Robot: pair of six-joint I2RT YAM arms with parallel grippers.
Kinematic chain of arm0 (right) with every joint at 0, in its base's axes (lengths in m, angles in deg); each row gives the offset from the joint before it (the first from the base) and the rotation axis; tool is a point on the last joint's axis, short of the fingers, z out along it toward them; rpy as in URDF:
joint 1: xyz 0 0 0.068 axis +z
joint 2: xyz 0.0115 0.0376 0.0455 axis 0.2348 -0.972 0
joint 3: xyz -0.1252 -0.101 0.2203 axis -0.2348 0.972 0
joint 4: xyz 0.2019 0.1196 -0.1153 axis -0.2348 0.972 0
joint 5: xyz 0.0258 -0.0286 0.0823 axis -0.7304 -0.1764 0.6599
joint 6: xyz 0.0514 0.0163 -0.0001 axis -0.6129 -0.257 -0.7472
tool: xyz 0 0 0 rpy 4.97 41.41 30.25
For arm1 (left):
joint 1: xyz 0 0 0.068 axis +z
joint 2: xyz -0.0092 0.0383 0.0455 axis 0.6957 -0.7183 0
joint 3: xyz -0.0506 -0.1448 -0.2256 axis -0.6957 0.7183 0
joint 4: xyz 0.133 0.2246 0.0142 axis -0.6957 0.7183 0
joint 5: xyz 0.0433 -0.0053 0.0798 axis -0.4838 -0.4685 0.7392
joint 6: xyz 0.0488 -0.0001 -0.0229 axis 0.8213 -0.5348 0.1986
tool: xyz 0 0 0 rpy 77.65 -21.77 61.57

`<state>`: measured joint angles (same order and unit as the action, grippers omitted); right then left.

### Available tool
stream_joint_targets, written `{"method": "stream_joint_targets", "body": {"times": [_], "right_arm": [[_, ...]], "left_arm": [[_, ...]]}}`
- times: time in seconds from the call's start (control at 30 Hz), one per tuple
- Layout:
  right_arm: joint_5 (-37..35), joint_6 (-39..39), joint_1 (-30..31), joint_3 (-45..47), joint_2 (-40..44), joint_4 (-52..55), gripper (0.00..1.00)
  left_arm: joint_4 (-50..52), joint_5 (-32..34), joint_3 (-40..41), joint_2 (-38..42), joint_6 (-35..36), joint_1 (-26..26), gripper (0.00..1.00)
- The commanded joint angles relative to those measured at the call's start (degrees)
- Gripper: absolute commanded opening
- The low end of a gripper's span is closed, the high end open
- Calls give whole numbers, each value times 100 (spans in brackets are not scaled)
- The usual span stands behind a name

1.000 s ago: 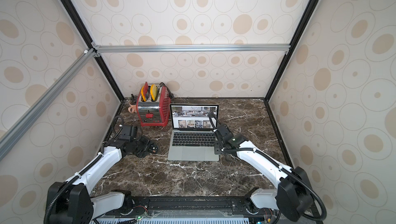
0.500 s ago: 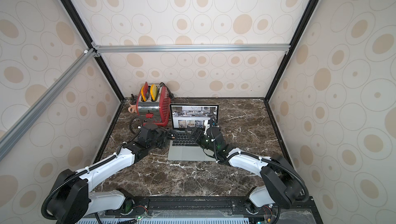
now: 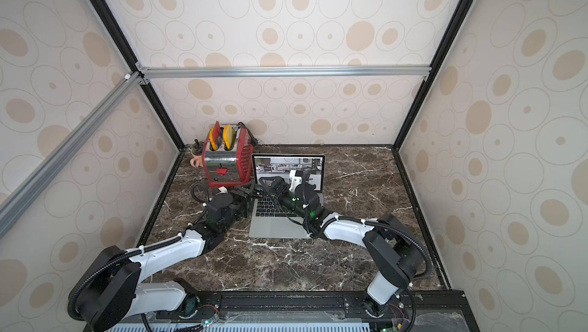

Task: Insert the wireless mouse receiver into the laptop
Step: Adjust the mouse as needed.

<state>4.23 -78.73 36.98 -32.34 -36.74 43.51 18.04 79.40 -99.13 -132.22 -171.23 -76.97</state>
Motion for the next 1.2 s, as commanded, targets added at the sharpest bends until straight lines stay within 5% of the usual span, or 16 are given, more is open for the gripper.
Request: {"method": "stream_joint_targets", "body": {"times": [0.0,0.2,0.97,1.17], "right_arm": [[24,-406,112,-97,-115,-26,100],[67,-551,165,-227,-430,-236,100],[-96,-771,174,-791,-881,-107,75],[-116,-905,174,-782,-916,-92,54]], "left_arm": [[-804,114,-43,37,82,-65,0],[-919,167,25,72,109,-69,0],[-647,323,167,258,-141,-168,0],[-493,229,155,309,-174,-175,0]]}}
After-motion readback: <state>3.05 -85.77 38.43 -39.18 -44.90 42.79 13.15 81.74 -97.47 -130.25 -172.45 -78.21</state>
